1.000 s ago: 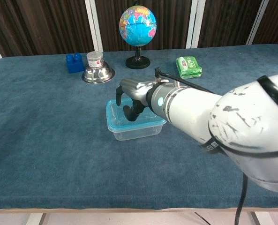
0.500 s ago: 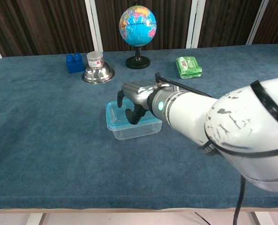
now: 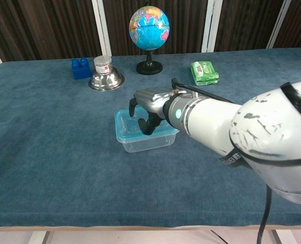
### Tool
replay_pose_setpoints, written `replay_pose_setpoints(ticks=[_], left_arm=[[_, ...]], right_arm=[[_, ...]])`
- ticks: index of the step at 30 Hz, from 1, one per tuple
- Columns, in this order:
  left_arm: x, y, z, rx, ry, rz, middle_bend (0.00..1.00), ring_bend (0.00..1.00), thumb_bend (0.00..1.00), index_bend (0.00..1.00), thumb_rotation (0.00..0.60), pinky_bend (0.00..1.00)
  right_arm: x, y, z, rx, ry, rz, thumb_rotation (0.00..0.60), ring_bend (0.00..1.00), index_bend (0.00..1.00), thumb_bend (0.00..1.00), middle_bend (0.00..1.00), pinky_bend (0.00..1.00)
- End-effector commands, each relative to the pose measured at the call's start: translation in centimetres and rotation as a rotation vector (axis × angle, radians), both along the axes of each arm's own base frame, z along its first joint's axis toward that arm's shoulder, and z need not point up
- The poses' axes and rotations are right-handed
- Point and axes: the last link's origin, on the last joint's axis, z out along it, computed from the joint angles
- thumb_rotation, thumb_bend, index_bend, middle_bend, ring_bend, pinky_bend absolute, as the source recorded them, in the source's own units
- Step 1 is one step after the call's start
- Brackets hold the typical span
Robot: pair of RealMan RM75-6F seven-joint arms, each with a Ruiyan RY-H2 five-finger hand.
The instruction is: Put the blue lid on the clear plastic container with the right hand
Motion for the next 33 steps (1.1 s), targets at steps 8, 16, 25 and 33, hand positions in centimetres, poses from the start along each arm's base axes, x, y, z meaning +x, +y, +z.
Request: replay_pose_setpoints(ticks=[8, 16, 25, 33], left_arm=[[0.1, 0.0, -0.2, -0.005, 0.001, -0.007, 0.01, 0.00, 0.39, 0.00, 0.600, 0.00], [0.3, -0.1, -0.3, -0.006, 0.003, -0.013, 0.01, 0.00, 0.39, 0.00, 0.600, 0.00], [0.3, -0.1, -0.4, -0.008, 0.004, -0.014, 0.01, 0.00, 0.39, 0.00, 0.600, 0.00], [0.3, 0.0, -0.4, -0.011, 0.005, -0.013, 0.01, 0.00, 0.39, 0.00, 0.600, 0.00]], right_arm=[[0.2, 0.5, 2.4, -0.032, -0.077, 0.090, 0.600, 0.00, 0.33, 0.64, 0.00, 0.00], [-1.2, 2.2, 3.6, 0.008, -0.054, 0.167, 0.600, 0.00, 0.34, 0.64, 0.00, 0.00], [-2.6, 2.8, 3.4, 0.047, -0.036, 0.181, 0.600, 0.00, 0.34, 0.64, 0.00, 0.00], [-2.8, 3.3, 2.8, 0.059, -0.031, 0.203, 0.600, 0.00, 0.33, 0.64, 0.00, 0.00]])
